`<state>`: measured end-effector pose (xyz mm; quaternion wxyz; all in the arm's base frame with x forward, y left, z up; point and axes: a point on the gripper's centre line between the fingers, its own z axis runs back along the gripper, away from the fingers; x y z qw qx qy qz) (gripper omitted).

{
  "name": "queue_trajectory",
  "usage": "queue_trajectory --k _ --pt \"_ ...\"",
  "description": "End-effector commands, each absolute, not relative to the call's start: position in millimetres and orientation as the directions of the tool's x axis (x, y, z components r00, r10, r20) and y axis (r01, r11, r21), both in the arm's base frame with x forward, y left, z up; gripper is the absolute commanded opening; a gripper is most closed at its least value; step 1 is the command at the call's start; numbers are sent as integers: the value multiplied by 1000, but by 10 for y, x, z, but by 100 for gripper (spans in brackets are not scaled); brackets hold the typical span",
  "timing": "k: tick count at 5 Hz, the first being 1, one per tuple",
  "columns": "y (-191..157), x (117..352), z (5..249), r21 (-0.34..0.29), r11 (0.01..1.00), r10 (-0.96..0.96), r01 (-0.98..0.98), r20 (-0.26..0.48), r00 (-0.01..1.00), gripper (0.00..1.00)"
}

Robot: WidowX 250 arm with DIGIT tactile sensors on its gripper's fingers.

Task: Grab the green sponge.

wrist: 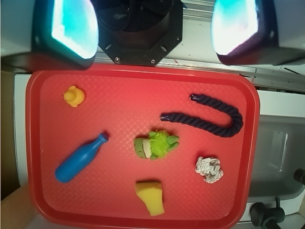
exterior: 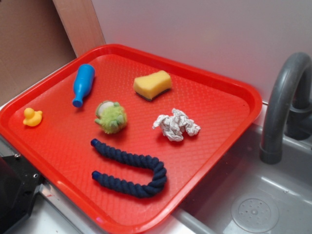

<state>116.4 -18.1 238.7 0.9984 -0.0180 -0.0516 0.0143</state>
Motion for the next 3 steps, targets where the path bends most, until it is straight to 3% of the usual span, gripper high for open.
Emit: queue_trajectory --k 1,2,3 --pt "-181 1164 2387 -37 999 30 -27 103 994 100" --pt "-358 1393 2332 -45 999 1 3 72 997 100" --pt "-457 1629 2279 -74 997 20 -13 96 995 100"
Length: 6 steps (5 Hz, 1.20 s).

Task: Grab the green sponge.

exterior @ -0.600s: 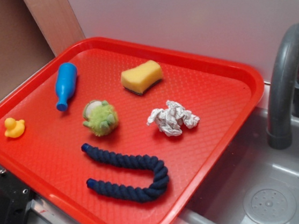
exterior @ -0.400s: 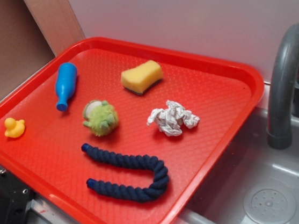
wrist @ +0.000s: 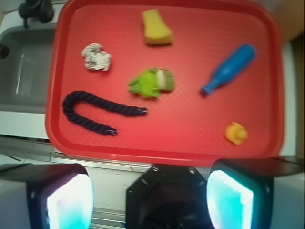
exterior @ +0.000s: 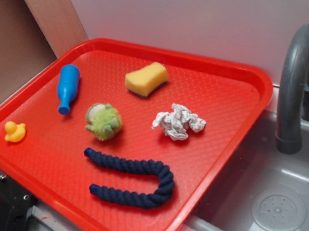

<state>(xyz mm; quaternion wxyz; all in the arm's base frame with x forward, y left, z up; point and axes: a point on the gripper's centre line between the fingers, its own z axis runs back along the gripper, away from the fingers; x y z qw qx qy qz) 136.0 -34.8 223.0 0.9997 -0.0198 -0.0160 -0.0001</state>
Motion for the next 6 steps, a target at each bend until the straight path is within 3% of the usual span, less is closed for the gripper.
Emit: queue_trajectory --k 1,3,5,6 --pt "-493 1943 2218 -83 996 48 -34 176 983 100" --pt "-588 2478 1775 -39 999 20 -11 247 969 100" --pt "-384 2944 1170 45 998 40 -54 263 964 100" --pt "-334 3105 869 30 999 32 -40 237 971 100"
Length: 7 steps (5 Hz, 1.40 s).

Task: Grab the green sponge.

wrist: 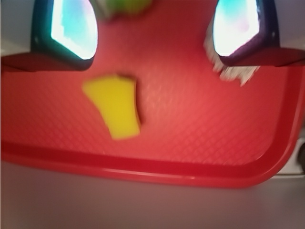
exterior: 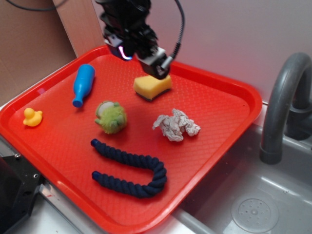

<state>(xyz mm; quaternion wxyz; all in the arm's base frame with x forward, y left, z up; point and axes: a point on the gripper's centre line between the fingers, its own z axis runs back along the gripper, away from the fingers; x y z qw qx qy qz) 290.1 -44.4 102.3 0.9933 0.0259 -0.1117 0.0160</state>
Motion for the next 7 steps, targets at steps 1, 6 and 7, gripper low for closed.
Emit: queue_trajectory --k 1,6,7 --pt "-278 3243 576 59 997 43 -59 239 970 100" --pt "-74 2992 627 30 999 38 -44 203 979 0" --pt "-205 2835 1118 34 998 46 -53 196 980 0"
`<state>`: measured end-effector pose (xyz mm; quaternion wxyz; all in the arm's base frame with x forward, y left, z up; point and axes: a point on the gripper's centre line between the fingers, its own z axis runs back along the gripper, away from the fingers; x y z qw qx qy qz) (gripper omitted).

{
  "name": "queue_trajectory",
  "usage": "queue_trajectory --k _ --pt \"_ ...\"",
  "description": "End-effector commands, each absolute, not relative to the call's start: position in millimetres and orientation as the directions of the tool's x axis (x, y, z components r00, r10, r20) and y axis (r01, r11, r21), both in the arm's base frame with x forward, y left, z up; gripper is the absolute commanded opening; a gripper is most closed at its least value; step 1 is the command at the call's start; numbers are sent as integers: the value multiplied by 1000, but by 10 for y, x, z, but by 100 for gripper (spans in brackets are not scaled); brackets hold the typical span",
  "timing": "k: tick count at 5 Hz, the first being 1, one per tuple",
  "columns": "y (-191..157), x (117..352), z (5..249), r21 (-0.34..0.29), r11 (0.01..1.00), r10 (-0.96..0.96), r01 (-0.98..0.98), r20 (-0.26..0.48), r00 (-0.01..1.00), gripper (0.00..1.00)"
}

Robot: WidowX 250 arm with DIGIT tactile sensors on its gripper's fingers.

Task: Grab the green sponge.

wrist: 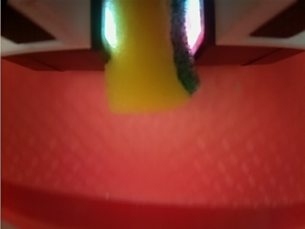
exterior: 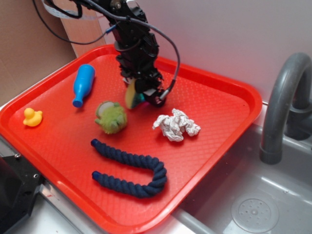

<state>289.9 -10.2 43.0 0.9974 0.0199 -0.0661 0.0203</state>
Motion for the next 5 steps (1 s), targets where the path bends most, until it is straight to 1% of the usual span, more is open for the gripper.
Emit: queue_trajectory --k 1,2,3,4,5 --pt "-236 2635 1604 41 995 81 -90 193 978 0" --pt "-188 2431 1973 57 988 129 -147 239 962 0" --pt "-129 2281 2289 54 979 176 -196 259 950 0" --pt "-77 2250 2457 37 975 198 -218 296 934 0" --pt "20 2240 2518 50 965 232 -259 302 925 0"
